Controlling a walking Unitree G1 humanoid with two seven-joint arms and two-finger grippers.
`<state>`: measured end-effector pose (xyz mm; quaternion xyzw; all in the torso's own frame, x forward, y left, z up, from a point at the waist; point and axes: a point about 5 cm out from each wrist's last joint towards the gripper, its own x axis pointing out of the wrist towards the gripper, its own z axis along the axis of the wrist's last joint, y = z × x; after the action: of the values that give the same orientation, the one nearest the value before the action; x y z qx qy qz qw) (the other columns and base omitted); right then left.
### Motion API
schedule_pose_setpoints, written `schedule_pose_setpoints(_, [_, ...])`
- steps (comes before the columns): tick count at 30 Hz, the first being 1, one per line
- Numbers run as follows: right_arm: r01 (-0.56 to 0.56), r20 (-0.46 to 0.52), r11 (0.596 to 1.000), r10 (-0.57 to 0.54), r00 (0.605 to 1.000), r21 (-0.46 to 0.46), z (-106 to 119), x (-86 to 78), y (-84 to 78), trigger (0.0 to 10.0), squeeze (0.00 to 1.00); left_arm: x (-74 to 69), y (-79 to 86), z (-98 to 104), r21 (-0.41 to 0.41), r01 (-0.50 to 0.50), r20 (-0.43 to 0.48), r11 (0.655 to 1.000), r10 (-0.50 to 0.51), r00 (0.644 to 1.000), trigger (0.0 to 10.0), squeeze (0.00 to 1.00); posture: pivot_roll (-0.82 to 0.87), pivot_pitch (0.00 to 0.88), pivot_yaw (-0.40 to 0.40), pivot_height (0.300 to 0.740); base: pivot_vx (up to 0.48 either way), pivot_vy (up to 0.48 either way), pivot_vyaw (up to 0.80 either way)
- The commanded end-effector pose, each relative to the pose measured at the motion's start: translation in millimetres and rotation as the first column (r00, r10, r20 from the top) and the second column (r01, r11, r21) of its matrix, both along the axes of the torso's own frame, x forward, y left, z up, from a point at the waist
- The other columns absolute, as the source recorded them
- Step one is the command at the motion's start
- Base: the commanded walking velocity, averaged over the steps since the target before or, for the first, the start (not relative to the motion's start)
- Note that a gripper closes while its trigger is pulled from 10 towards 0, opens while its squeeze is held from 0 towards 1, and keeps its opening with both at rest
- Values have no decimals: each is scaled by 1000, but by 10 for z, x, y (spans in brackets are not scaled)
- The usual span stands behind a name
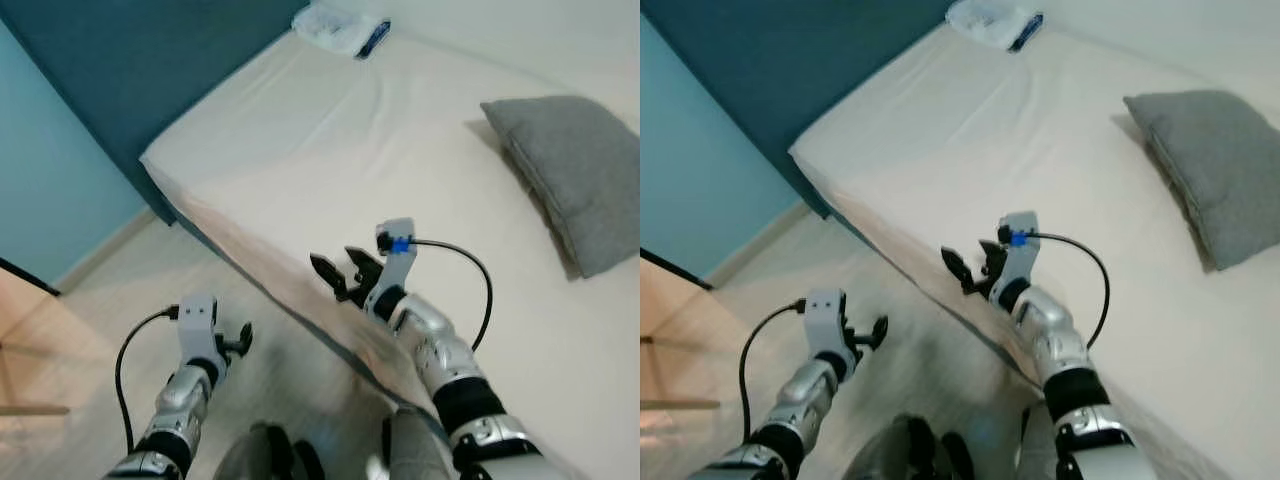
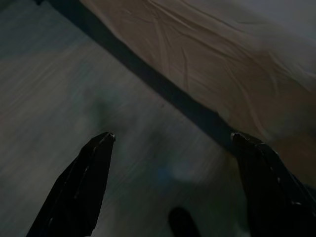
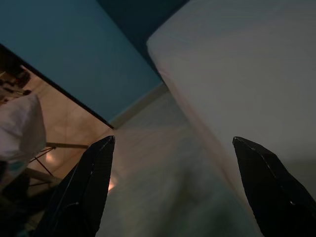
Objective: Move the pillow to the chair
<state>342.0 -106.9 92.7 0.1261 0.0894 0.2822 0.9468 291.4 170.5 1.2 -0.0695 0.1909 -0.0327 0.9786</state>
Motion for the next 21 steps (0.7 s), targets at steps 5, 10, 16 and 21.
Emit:
schedule_pose_setpoints(5, [25, -243, 977, -77, 967, -210, -704, -331, -97, 10000, 0, -323, 61, -332, 31, -24, -188, 999, 30, 982, 10000, 0, -251, 101, 78, 727, 0, 0, 0])
schedule_pose_setpoints(10, [-102, -405, 903, -84, 910, -417, -1192, -740, -147, 10000, 0, -564, 44, -536, 16, -67, -308, 998, 68, 949, 10000, 0, -254, 73, 59, 740, 0, 0, 0])
schedule_pose_setpoints(16, [-311, -545, 733, -97, 833, -605, -1620, -1274, -270, 10000, 0, -812, -19, -711, 24, -73, -415, 997, 77, 907, 10000, 0, -246, 38, 44, 740, 0, 0, 0])
schedule_pose_setpoints(21, [-434, -633, 648, -98, 768, -626, -1806, -1608, -350, 10000, 0, -1043, -47, -844, -13, -76, -501, 997, 60, 863, 10000, 0, -246, 5, 43, 740, 0, 0, 0])
